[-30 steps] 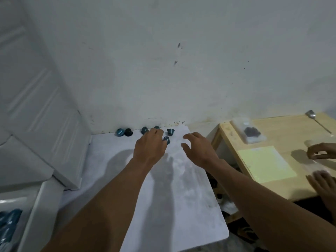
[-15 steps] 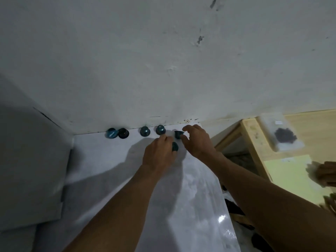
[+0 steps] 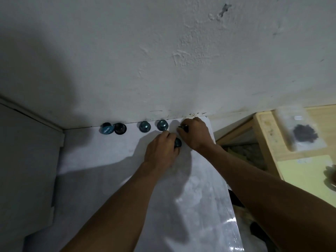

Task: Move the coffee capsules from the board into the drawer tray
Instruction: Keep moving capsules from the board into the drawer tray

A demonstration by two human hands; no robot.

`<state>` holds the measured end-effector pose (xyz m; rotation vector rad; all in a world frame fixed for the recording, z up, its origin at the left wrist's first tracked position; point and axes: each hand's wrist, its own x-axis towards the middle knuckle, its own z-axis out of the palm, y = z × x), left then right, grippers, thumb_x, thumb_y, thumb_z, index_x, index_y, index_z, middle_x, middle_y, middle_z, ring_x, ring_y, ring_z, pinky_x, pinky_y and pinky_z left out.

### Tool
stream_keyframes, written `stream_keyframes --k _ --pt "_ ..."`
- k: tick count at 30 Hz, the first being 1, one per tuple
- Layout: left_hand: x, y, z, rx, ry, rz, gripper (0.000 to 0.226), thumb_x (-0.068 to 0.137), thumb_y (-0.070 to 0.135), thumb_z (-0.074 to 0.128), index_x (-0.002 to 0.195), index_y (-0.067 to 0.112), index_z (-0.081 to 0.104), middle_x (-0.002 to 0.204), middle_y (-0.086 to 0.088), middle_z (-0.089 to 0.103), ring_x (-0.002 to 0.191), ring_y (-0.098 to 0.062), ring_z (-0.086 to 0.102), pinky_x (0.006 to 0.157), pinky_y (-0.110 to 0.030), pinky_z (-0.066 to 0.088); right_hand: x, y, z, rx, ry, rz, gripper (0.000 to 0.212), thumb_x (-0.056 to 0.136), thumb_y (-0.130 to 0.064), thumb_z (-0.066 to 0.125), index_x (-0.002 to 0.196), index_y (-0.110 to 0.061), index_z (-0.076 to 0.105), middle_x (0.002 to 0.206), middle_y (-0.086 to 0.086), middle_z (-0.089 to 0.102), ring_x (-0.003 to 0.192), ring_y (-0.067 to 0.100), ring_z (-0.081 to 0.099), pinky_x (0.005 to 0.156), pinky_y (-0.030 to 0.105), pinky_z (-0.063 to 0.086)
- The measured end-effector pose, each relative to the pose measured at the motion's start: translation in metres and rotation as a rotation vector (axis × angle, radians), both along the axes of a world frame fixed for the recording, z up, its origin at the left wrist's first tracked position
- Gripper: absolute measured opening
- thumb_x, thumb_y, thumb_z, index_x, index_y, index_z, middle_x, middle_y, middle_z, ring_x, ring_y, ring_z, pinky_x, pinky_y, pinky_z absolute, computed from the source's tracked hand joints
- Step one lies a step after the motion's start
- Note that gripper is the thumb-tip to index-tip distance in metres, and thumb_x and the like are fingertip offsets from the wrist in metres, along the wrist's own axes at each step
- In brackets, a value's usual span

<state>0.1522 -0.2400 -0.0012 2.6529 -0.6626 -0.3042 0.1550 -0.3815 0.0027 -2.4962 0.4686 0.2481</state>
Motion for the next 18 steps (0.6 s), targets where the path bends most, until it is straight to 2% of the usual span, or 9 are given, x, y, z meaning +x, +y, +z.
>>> stream_keyframes --k 3,5,7,10,12,15,18 --pt "-0.001 0.000 0.002 -0.054 0.043 0.032 0.018 0.084 0.025 0.058 0.097 0.014 0.057 0.102 -0.007 0.055 0.092 -0.028 0.057 0.068 -0.034 0.042 -0.004 -0.002 0.002 0.007 -0.015 0.005 0.018 0.083 -0.027 0.062 0.093 -0.012 0.066 0.090 0.013 0.066 0.092 0.029 0.056 0.070 0.028 0.039" --pt "-0.004 0.002 0.007 -0.087 0.071 0.055 0.021 0.082 0.021 0.060 0.101 0.012 0.055 0.105 -0.008 0.054 0.093 -0.028 0.057 0.074 -0.034 0.044 -0.010 -0.002 0.007 0.006 -0.022 0.007 0.017 0.083 -0.024 0.062 0.093 -0.010 0.066 0.089 0.013 0.066 0.090 0.030 0.057 0.070 0.030 0.042" --pt "-0.008 0.007 0.015 -0.114 0.094 0.083 0.028 0.081 0.018 0.062 0.107 0.014 0.054 0.107 -0.007 0.053 0.096 -0.027 0.056 0.077 -0.033 0.045 -0.019 -0.001 0.014 0.000 -0.035 0.007 0.019 0.082 -0.021 0.062 0.097 -0.010 0.065 0.093 0.014 0.065 0.090 0.031 0.058 0.070 0.028 0.041" --pt "-0.018 0.017 0.034 -0.168 0.082 0.086 0.042 0.081 0.016 0.061 0.121 0.019 0.052 0.114 -0.009 0.048 0.097 -0.029 0.056 0.081 -0.034 0.047 -0.031 0.003 0.033 -0.004 -0.052 0.008 0.035 0.080 -0.020 0.064 0.114 -0.010 0.060 0.109 0.016 0.059 0.097 0.033 0.058 0.078 0.029 0.043" --pt "-0.026 0.024 0.050 -0.184 0.064 0.109 0.045 0.081 0.015 0.061 0.125 0.019 0.053 0.117 -0.011 0.044 0.096 -0.030 0.056 0.084 -0.035 0.048 -0.040 0.008 0.049 -0.019 -0.075 0.020 0.039 0.078 -0.017 0.063 0.115 -0.007 0.060 0.109 0.017 0.058 0.100 0.034 0.056 0.079 0.030 0.043" --pt "-0.044 0.035 0.075 -0.247 0.012 0.191 0.040 0.078 0.014 0.064 0.117 0.018 0.055 0.114 -0.010 0.044 0.090 -0.030 0.057 0.080 -0.033 0.047 -0.057 0.016 0.073 -0.064 -0.148 0.059 0.031 0.074 -0.013 0.061 0.101 0.000 0.063 0.096 0.019 0.060 0.098 0.033 0.052 0.071 0.029 0.041" --pt "-0.068 0.046 0.098 -0.341 -0.056 0.280 0.030 0.076 0.023 0.073 0.101 0.018 0.056 0.102 -0.005 0.047 0.083 -0.021 0.052 0.073 -0.025 0.042 -0.080 0.024 0.098 -0.070 -0.227 0.080 0.035 0.074 -0.016 0.062 0.108 -0.007 0.063 0.104 0.014 0.060 0.097 0.031 0.056 0.083 0.036 0.047"
